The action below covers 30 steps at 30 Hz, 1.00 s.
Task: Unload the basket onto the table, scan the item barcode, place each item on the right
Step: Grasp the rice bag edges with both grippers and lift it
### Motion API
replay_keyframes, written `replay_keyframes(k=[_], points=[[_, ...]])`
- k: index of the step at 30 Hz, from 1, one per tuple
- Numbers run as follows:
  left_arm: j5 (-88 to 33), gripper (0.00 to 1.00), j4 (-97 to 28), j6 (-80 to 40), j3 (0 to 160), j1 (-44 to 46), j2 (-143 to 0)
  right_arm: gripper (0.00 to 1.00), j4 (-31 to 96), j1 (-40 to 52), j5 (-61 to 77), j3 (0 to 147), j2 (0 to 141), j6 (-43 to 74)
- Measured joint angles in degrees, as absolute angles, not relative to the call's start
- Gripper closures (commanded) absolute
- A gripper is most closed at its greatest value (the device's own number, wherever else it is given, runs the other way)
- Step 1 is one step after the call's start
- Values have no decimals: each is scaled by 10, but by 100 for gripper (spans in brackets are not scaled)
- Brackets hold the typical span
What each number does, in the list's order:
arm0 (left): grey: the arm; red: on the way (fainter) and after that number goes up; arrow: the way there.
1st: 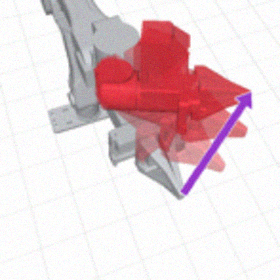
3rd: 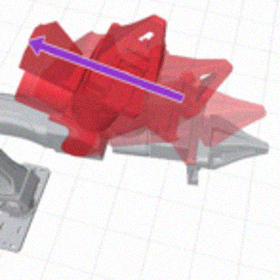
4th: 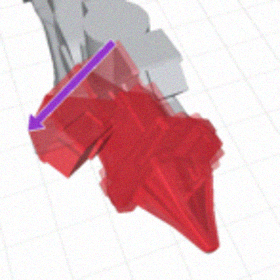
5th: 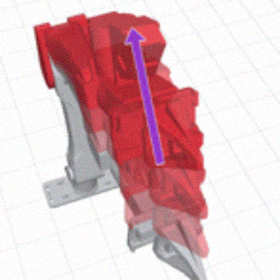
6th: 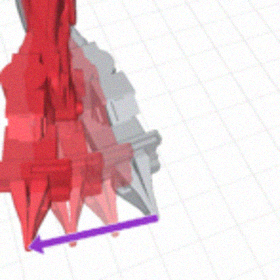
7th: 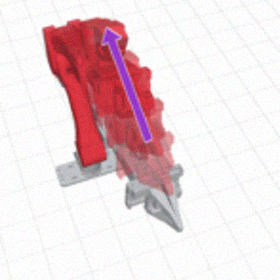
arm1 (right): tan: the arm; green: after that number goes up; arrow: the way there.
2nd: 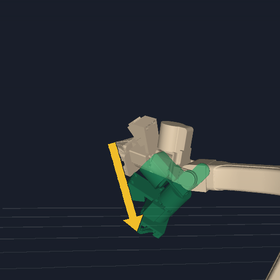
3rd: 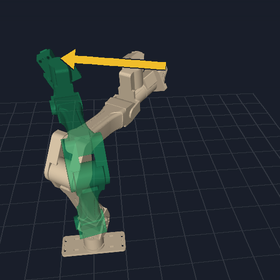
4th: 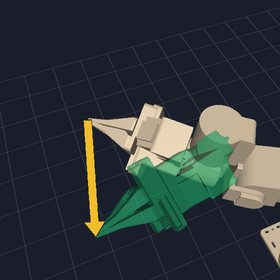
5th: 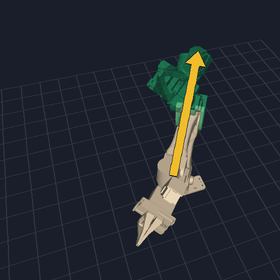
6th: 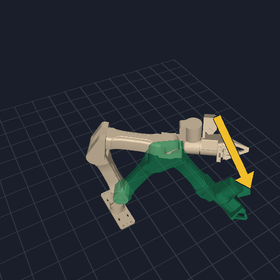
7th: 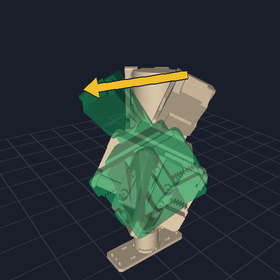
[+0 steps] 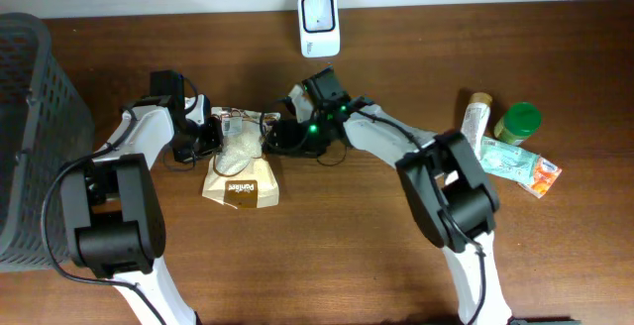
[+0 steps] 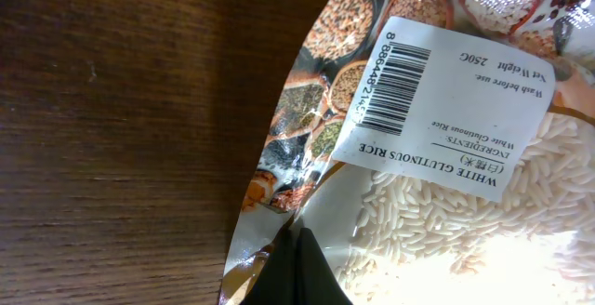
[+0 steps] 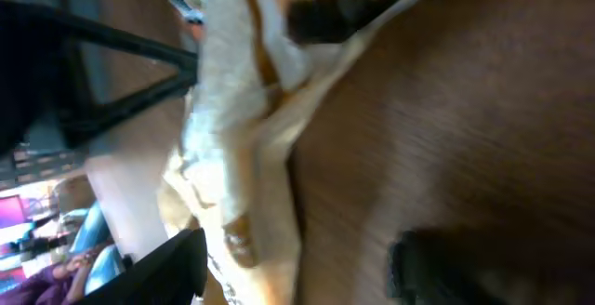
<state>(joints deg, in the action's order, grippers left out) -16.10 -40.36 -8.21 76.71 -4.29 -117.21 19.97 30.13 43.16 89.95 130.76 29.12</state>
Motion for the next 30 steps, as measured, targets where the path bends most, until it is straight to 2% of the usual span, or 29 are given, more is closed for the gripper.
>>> replay_keyframes(k=[7, 13, 21, 24, 25, 30], points=[[-161, 100, -404, -82, 767, -43, -1172, 39, 157, 327, 430, 900, 1315, 330], [-161, 100, -404, -82, 767, -43, -1172, 48, 69, 353, 437, 905, 1343, 394], [-160, 100, -405, -82, 767, -46, -1172, 67, 3, 366, 429, 905, 1362, 446], [-158, 100, -405, -82, 767, -46, -1172, 85, -11, 367, 420, 905, 1367, 458], [-158, 100, -405, -82, 767, -46, -1172, 95, -19, 367, 418, 904, 1370, 461], [-157, 100, -410, -82, 767, -46, -1172, 96, -36, 367, 421, 902, 1373, 461]])
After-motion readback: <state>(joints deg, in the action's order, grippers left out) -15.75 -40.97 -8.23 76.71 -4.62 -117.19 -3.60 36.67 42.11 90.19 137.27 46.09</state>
